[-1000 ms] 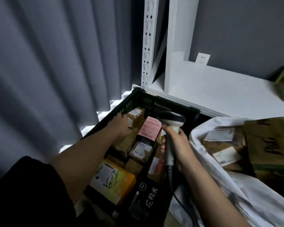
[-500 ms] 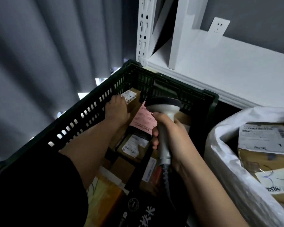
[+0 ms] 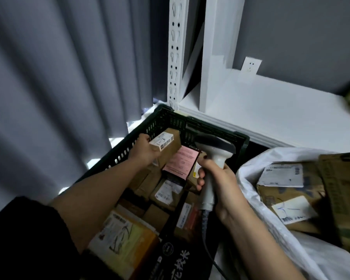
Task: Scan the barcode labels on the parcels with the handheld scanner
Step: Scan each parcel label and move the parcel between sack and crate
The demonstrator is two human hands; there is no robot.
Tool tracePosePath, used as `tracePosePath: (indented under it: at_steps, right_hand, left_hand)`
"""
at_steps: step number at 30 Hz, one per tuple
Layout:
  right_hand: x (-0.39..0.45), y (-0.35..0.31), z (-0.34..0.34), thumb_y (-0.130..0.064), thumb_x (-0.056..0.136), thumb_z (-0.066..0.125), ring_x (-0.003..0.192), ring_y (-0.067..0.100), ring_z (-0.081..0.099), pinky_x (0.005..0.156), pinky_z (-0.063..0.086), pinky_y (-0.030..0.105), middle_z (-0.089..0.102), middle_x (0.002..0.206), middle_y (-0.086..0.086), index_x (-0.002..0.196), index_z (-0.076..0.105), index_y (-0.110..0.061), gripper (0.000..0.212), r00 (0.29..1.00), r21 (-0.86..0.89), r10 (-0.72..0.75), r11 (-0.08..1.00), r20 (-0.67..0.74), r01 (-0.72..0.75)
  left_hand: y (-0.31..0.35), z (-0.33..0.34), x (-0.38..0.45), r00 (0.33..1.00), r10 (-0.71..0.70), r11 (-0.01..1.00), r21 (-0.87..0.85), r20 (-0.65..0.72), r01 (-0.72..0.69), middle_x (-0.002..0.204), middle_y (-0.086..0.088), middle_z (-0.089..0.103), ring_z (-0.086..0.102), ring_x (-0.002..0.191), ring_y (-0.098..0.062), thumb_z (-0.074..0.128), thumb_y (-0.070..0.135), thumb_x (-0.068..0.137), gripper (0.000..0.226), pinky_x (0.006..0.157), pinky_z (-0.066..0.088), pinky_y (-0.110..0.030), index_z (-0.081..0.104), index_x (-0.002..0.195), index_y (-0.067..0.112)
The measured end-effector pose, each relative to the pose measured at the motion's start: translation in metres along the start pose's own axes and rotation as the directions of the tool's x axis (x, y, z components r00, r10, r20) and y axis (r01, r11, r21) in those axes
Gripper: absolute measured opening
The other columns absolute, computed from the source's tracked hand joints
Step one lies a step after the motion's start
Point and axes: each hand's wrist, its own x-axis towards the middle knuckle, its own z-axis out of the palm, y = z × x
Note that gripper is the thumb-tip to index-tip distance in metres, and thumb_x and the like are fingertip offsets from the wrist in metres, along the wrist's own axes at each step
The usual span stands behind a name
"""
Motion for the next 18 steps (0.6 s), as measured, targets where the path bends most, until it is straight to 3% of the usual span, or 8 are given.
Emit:
tracePosePath:
  at_steps: [3, 6, 8, 10, 13, 16, 18]
  right_hand:
    - [-0.038, -0.021, 0.001, -0.011, 0.091, 0.063, 0.044, 0.014, 0.044, 0.040, 0.039, 0.018, 0.048, 0.052, 0.003, 0.072, 0.054, -0.008, 0.021, 1.000, 0.072, 0.024, 0.997, -0.018, -0.022]
    - [-0.081, -0.043, 0.003, -0.007, 0.091, 0.063, 0.041, 0.009, 0.044, 0.040, 0.040, 0.018, 0.049, 0.053, 0.000, 0.088, 0.055, -0.010, 0.009, 0.998, 0.228, -0.052, 0.972, -0.038, 0.059]
    - [-0.109, -0.055, -0.001, -0.008, 0.090, 0.066, 0.041, 0.007, 0.049, 0.040, 0.042, 0.019, 0.054, 0.059, 0.001, 0.105, 0.051, -0.010, 0.021, 0.985, 0.265, -0.125, 0.952, -0.120, 0.154]
    - [-0.131, -0.067, -0.006, -0.014, 0.087, 0.072, 0.042, 0.007, 0.051, 0.040, 0.044, 0.020, 0.055, 0.070, 0.004, 0.124, 0.046, -0.007, 0.046, 0.967, 0.270, -0.159, 0.940, -0.199, 0.210]
    - [-0.163, -0.083, -0.016, -0.027, 0.082, 0.079, 0.047, 0.009, 0.054, 0.045, 0.046, 0.023, 0.058, 0.082, 0.006, 0.140, 0.038, -0.010, 0.073, 0.955, 0.264, -0.186, 0.933, -0.230, 0.245]
    - [-0.189, -0.094, -0.029, -0.035, 0.081, 0.078, 0.054, 0.012, 0.058, 0.050, 0.050, 0.025, 0.064, 0.091, 0.008, 0.137, 0.042, -0.016, 0.069, 0.950, 0.258, -0.215, 0.927, -0.227, 0.271]
    - [-0.200, -0.098, -0.036, -0.032, 0.082, 0.078, 0.050, 0.011, 0.056, 0.049, 0.050, 0.025, 0.063, 0.082, 0.006, 0.137, 0.043, -0.012, 0.069, 0.946, 0.270, -0.239, 0.917, -0.218, 0.294]
  left_hand:
    - [0.026, -0.039, -0.053, 0.987, 0.160, 0.986, 0.054, 0.001, -0.160, 0.126, -0.009, 0.058, 0.056, 0.113, -0.024, 0.082, 0.023, 0.072, 0.076, 0.091, 0.044, -0.031, 0.046, 0.138, 0.010]
    - [0.058, -0.074, -0.122, 0.918, 0.394, 0.912, 0.143, -0.044, -0.385, 0.123, -0.006, 0.052, 0.055, 0.110, -0.023, 0.080, 0.022, 0.074, 0.066, 0.087, 0.044, -0.031, 0.053, 0.133, 0.015]
    - [0.078, -0.092, -0.171, 0.834, 0.540, 0.833, 0.214, -0.111, -0.510, 0.119, -0.006, 0.052, 0.055, 0.107, -0.023, 0.080, 0.019, 0.073, 0.063, 0.083, 0.044, -0.033, 0.054, 0.130, 0.015]
    - [0.095, -0.105, -0.212, 0.706, 0.688, 0.714, 0.329, -0.168, -0.618, 0.112, -0.008, 0.052, 0.057, 0.099, -0.026, 0.083, 0.016, 0.068, 0.064, 0.075, 0.045, -0.034, 0.056, 0.126, 0.012]
    - [0.110, -0.117, -0.260, 0.427, 0.880, 0.471, 0.512, -0.209, -0.719, 0.102, -0.012, 0.053, 0.061, 0.089, -0.029, 0.089, 0.019, 0.055, 0.074, 0.074, 0.052, -0.037, 0.055, 0.120, 0.007]
    - [0.113, -0.113, -0.286, 0.188, 0.969, 0.248, 0.605, -0.162, -0.756, 0.108, -0.010, 0.045, 0.054, 0.103, -0.026, 0.088, 0.018, 0.057, 0.077, 0.086, 0.051, -0.040, 0.046, 0.122, 0.011]
    - [0.115, -0.110, -0.293, 0.093, 0.988, 0.149, 0.616, -0.123, -0.773, 0.111, -0.011, 0.043, 0.049, 0.110, -0.026, 0.087, 0.014, 0.060, 0.077, 0.090, 0.049, -0.041, 0.045, 0.124, 0.013]
